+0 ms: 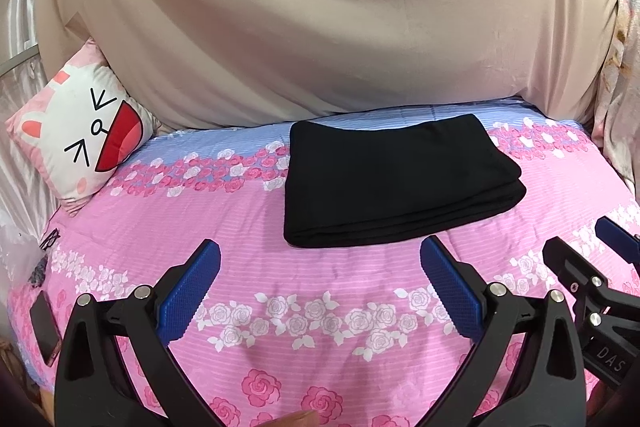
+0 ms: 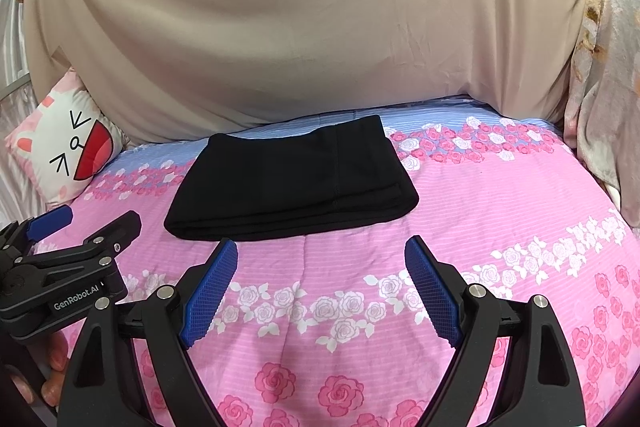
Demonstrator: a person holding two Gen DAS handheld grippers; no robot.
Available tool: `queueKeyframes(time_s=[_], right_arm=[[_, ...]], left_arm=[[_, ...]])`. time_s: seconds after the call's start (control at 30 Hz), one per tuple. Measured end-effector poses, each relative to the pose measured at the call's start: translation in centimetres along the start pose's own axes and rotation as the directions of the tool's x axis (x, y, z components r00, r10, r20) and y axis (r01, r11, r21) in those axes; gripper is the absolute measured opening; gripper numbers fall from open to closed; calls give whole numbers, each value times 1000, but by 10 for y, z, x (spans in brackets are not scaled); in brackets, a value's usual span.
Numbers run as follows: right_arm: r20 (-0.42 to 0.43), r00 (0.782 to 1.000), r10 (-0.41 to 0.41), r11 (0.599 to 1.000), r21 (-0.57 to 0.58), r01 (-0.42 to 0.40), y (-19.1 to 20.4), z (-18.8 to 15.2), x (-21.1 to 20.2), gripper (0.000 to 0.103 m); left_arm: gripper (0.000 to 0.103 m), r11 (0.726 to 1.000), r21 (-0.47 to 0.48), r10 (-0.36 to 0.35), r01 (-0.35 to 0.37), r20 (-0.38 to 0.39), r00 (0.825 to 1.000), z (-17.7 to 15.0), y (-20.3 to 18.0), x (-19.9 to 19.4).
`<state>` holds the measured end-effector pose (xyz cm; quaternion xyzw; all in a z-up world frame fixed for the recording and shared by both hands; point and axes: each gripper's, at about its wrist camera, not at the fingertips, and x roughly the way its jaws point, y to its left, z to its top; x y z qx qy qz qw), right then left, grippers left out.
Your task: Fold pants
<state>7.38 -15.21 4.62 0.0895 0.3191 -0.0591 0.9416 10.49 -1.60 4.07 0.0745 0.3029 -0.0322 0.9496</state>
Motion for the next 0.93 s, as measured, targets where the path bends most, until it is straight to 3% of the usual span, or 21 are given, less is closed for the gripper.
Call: queueKeyframes(time_s=[0.4,0.6,0.77,0.93], right_arm=[[-14,1000,-1,1000,6,1,-2,-2,2,84],[-17,1000,5,1000,5,-5,-1,-3,2,84],[-20,1000,2,1000,12,-2,-4,-4,1,84],[-22,1000,6,1000,16,-5,-5,-6,-1,84]], left_arm=[[98,1000,-17,17,-16,21,1000,1,0,-1],[98,998,-43,-49,50,7,999,0,2,0],[98,999,-31,15,-16,-26,1000,-2,1,4],[98,999,-41,28,-30,-42,999,-9,7,2]])
